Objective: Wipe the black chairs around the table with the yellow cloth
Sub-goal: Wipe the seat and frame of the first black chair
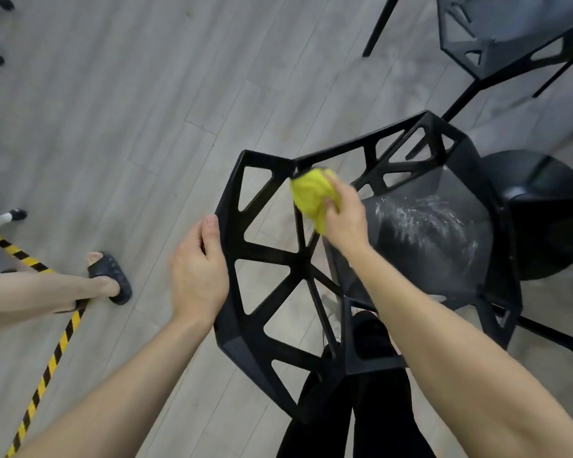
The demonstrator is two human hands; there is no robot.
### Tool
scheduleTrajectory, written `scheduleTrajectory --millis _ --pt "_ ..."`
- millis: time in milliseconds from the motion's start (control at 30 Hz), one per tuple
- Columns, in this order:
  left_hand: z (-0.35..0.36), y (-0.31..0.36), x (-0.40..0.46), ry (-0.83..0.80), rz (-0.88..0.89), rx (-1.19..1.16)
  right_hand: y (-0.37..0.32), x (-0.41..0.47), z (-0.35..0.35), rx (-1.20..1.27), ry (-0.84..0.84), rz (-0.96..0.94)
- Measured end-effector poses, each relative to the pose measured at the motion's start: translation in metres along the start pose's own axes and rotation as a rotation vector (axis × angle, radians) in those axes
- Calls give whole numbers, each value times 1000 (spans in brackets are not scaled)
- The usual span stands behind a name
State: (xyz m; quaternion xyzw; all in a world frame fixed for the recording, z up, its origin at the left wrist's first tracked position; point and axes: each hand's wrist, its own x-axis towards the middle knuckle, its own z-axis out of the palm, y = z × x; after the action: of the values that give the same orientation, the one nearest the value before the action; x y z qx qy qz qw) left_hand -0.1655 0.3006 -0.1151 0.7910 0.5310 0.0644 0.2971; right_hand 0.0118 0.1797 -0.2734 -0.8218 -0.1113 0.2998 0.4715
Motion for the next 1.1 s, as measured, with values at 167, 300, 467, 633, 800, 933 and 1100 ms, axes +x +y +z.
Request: scheduleTrajectory --millis 167,300,467,633,800,933,1100 --pt "2 -1 2 -4 -23 16 -32 24 33 5 -11 -167" --pt "2 -2 4 9 -9 17 54 -97 30 -98 -202 1" --pt "2 -3 4 -7 -5 28 53 -118 25 -69 -201 267" --pt "2 -4 7 -16 -58 2 -47 -142 46 141 -206 -237" --pt "0 1 5 -16 -80 -27 47 -124 28 -75 -214 135" --pt "1 3 6 -2 -62 -31 -10 -145 40 10 -157 105" --pt "1 -2 9 -26 -33 -50 -38 -169 25 132 -291 -230"
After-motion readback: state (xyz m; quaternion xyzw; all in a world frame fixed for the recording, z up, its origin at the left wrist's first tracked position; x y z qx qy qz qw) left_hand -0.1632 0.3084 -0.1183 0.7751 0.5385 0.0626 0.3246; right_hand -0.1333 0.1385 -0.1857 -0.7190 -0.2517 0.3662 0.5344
